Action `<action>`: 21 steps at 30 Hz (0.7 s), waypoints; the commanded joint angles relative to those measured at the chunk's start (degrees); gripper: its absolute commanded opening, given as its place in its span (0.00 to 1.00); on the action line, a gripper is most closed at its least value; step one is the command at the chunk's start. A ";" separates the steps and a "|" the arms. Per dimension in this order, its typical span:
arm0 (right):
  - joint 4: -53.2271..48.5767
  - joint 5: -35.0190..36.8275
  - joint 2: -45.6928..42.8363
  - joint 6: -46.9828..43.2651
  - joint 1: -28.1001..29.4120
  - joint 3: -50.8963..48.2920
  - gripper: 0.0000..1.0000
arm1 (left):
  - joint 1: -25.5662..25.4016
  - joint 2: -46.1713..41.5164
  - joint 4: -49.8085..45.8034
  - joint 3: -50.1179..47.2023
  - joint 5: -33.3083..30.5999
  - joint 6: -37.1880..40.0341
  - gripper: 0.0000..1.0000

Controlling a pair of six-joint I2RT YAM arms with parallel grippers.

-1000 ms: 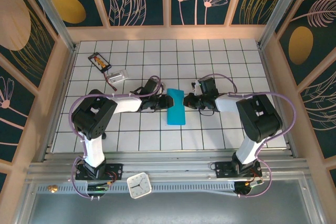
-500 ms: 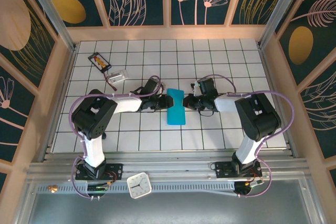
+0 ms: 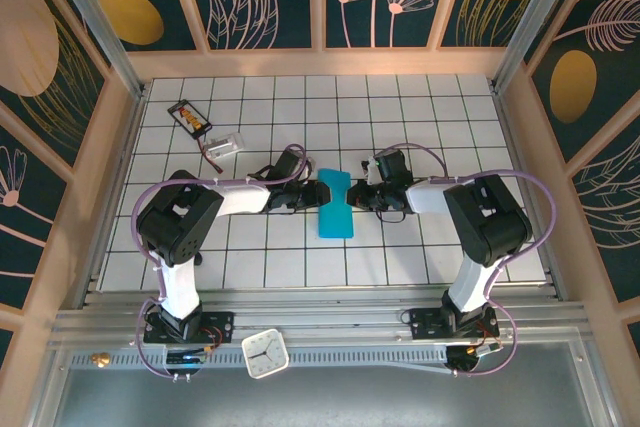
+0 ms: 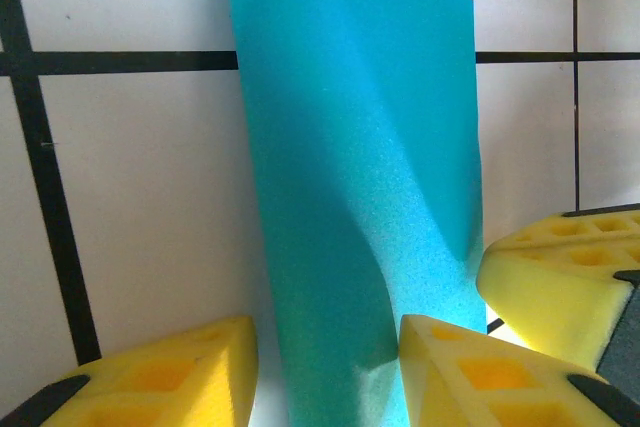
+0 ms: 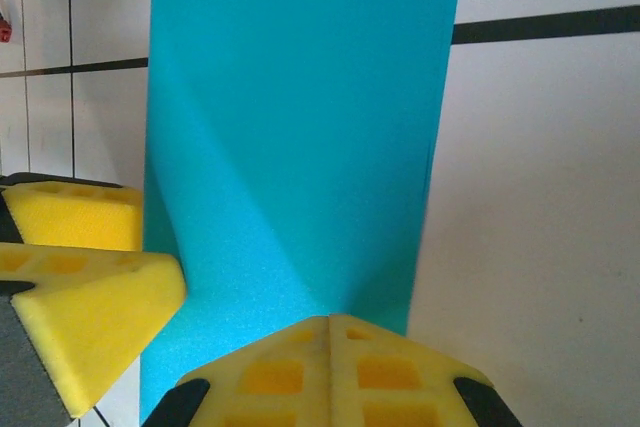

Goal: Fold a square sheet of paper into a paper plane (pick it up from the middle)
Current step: First fold in half a square sheet of paper at the center of the table.

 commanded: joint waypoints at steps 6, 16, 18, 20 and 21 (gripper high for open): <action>1.31 1.62 2.22 0.29 0.43 -0.72 0.00 | -0.71 8.20 -1.41 -1.89 -3.45 0.35 0.44; 0.77 3.32 2.61 0.37 0.43 -1.61 0.00 | -0.74 8.20 -1.98 -1.62 -3.82 0.56 0.45; 0.53 3.42 2.61 0.44 0.37 -1.69 0.00 | -0.74 8.11 -2.11 -1.64 -4.09 0.55 0.45; 0.34 3.72 2.59 0.42 0.42 -1.86 0.00 | -0.67 7.84 -2.50 -1.62 -4.56 0.54 0.47; 0.29 3.85 2.58 0.38 0.38 -1.86 0.00 | -0.68 7.71 -2.72 -1.64 -4.78 0.59 0.48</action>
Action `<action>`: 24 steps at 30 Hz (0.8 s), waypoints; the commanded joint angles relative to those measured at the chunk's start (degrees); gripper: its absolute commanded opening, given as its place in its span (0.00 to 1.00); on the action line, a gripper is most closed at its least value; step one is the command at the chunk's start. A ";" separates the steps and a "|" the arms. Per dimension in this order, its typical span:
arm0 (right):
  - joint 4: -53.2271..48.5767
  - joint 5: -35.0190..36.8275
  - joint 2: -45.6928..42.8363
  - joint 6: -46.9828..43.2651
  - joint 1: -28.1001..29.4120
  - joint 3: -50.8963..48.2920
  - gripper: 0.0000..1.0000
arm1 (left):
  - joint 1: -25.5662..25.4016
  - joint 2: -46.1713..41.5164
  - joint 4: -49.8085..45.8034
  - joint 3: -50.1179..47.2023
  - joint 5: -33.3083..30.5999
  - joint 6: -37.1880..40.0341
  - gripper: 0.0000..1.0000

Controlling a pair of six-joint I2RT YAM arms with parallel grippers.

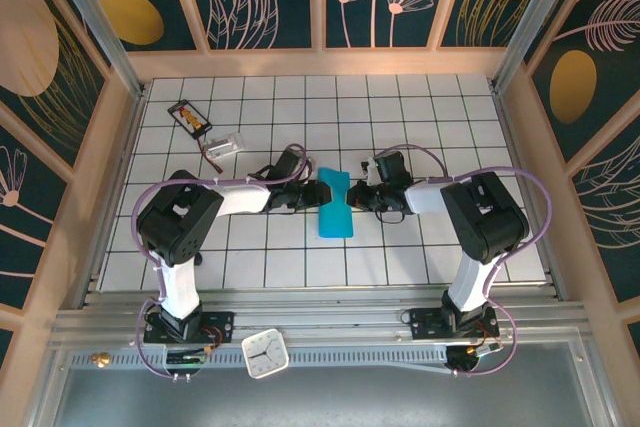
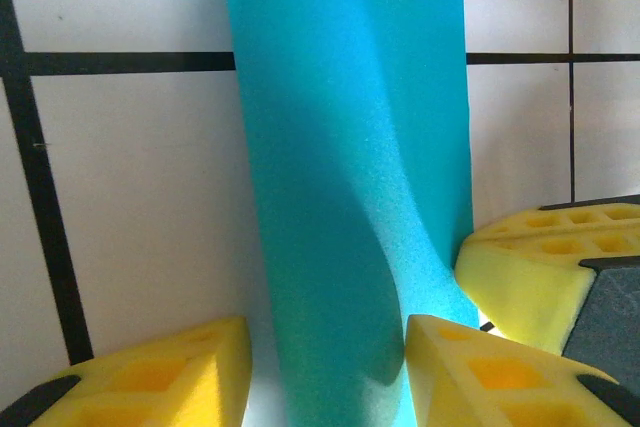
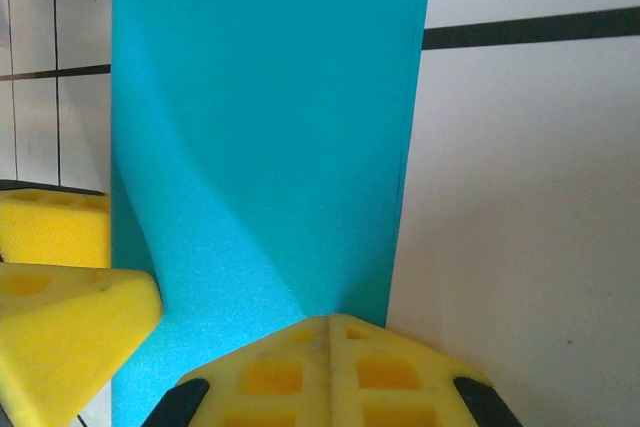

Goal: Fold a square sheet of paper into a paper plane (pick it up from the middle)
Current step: First fold in half a square sheet of paper at the center of the table.

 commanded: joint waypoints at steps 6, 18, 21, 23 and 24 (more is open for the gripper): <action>-1.95 3.87 1.48 0.40 0.41 -1.91 0.00 | -0.69 5.77 -3.88 0.06 -6.41 0.86 0.56; -2.19 4.67 1.54 0.55 0.36 -2.28 0.00 | -0.65 -2.10 -6.32 -0.79 -7.93 -0.42 0.65; -2.21 4.74 1.53 0.56 0.43 -2.27 0.00 | -0.89 -2.98 -5.85 -3.09 -4.97 -2.04 0.63; -2.17 4.72 1.49 0.64 0.36 -2.26 0.00 | -1.50 -3.37 -5.02 -4.36 -2.92 -2.69 0.61; -2.17 4.76 1.54 0.65 0.43 -2.31 0.00 | -1.78 -3.27 -4.72 -4.64 -1.92 -2.82 0.60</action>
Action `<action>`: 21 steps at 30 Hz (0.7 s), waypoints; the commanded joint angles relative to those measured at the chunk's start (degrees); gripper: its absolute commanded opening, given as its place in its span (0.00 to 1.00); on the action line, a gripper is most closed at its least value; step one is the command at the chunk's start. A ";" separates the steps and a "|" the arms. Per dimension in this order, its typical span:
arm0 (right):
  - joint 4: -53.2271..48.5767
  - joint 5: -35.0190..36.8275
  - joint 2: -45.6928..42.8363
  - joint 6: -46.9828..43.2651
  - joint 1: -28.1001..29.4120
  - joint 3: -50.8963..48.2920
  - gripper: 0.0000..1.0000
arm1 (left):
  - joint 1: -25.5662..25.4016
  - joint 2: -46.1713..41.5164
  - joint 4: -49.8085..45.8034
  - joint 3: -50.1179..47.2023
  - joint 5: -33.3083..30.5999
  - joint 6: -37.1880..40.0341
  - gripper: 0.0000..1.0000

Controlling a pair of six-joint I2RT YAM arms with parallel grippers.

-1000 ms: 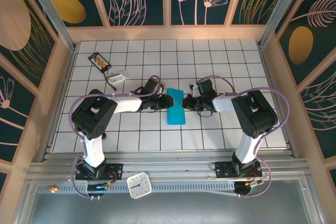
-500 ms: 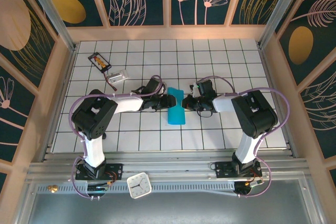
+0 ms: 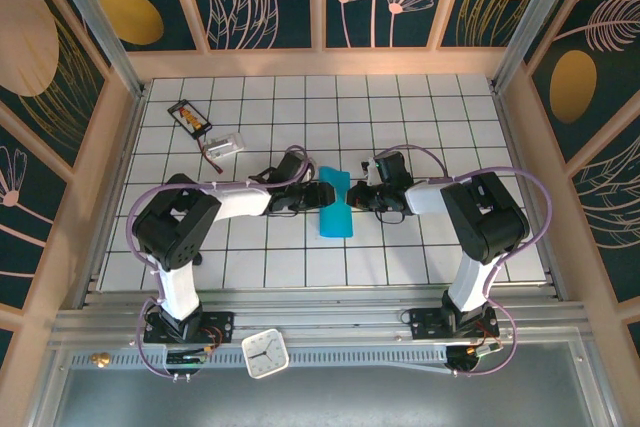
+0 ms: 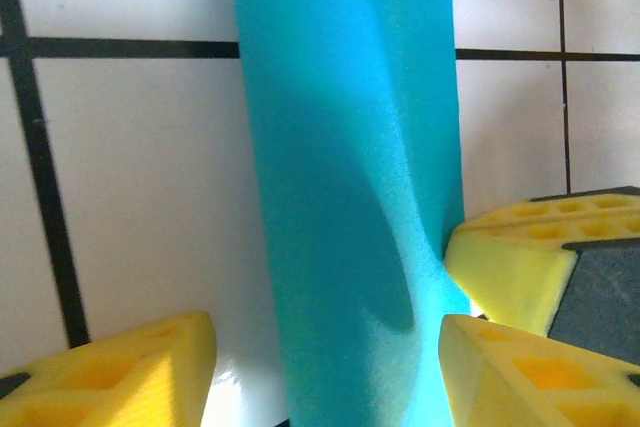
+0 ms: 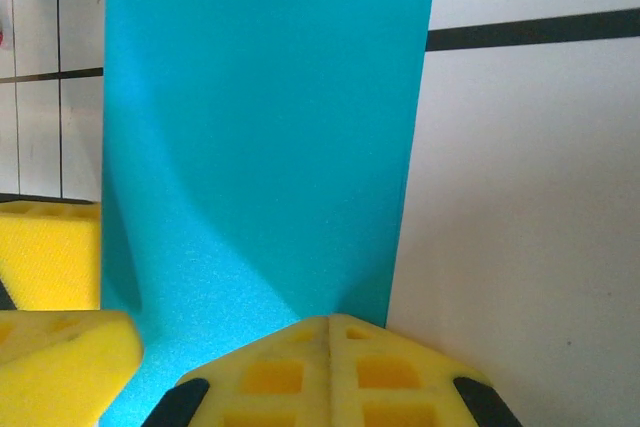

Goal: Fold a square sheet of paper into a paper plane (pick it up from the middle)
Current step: First fold in half a square sheet of paper at the center of the table.

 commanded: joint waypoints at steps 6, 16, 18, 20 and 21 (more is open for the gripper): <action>-2.97 4.61 1.51 0.52 0.43 -1.87 0.00 | -1.22 1.01 -2.81 -3.56 4.35 -2.52 0.50; -3.04 4.00 1.50 0.74 0.50 -0.97 0.00 | -1.30 1.72 -2.16 -3.14 4.88 -2.08 0.35; -2.96 3.62 1.30 0.80 0.51 -0.67 0.00 | -1.32 1.87 -2.03 -3.08 4.88 -2.18 0.34; -2.95 3.13 1.13 0.95 0.50 -0.32 0.01 | -1.25 1.88 -1.83 -3.25 4.83 -2.40 0.32; -2.95 2.95 1.00 1.02 0.45 -0.14 0.01 | -1.32 1.96 -1.83 -3.23 4.79 -2.35 0.31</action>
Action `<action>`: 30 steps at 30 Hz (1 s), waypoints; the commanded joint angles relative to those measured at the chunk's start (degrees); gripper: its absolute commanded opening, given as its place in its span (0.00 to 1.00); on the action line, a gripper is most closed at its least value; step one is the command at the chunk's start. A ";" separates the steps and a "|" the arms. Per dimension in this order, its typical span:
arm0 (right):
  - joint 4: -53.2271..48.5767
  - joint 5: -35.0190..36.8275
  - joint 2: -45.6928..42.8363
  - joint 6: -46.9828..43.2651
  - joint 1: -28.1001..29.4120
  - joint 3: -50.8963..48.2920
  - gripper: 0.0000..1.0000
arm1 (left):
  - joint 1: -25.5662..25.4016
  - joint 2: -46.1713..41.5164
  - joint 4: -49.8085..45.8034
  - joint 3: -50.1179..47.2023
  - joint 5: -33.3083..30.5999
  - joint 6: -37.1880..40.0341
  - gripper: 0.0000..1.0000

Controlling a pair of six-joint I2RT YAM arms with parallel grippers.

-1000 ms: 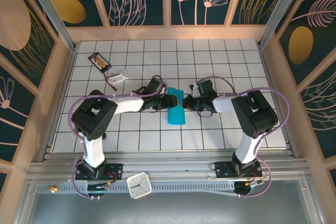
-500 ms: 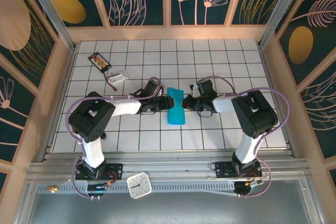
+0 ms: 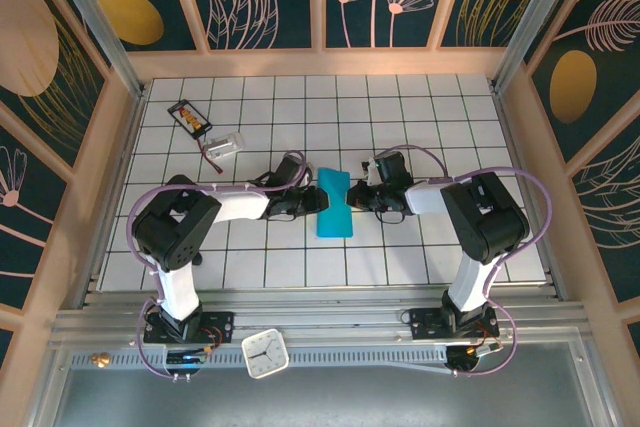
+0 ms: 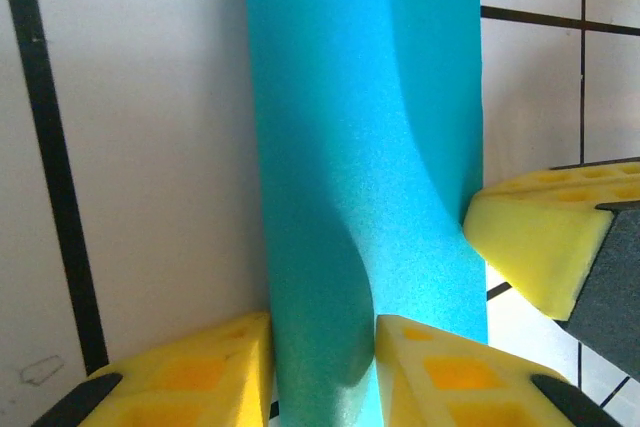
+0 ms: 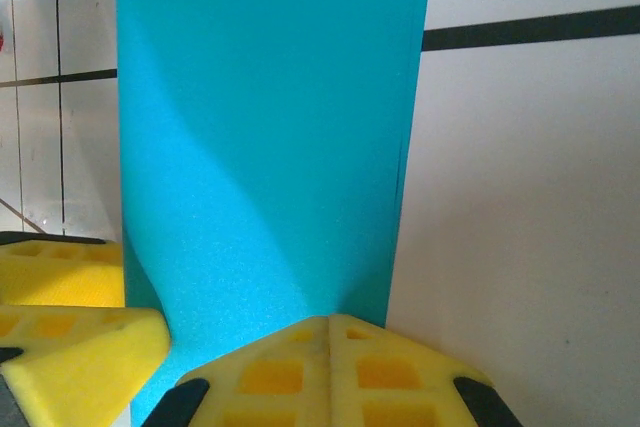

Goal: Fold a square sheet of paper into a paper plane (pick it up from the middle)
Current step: First fold in half a square sheet of paper at the center of the table.

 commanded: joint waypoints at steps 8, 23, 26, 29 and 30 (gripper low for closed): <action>-3.48 1.95 -0.28 0.47 0.51 1.10 0.05 | -0.91 1.85 -3.36 -1.42 2.80 -0.96 0.28; -3.19 -0.89 -5.15 0.95 0.48 1.30 0.11 | -0.96 1.52 -3.27 -1.47 2.63 -1.09 0.28; -2.62 -1.42 -4.54 1.04 0.57 1.12 0.11 | -0.94 1.52 -3.36 -1.51 2.53 -1.18 0.28; -2.08 -2.02 -3.81 1.28 0.80 1.03 0.11 | -0.92 1.49 -3.36 -1.44 2.54 -1.22 0.28; -2.03 -2.13 -3.57 1.22 0.98 1.10 0.11 | -0.92 1.46 -3.36 -1.44 2.59 -1.24 0.27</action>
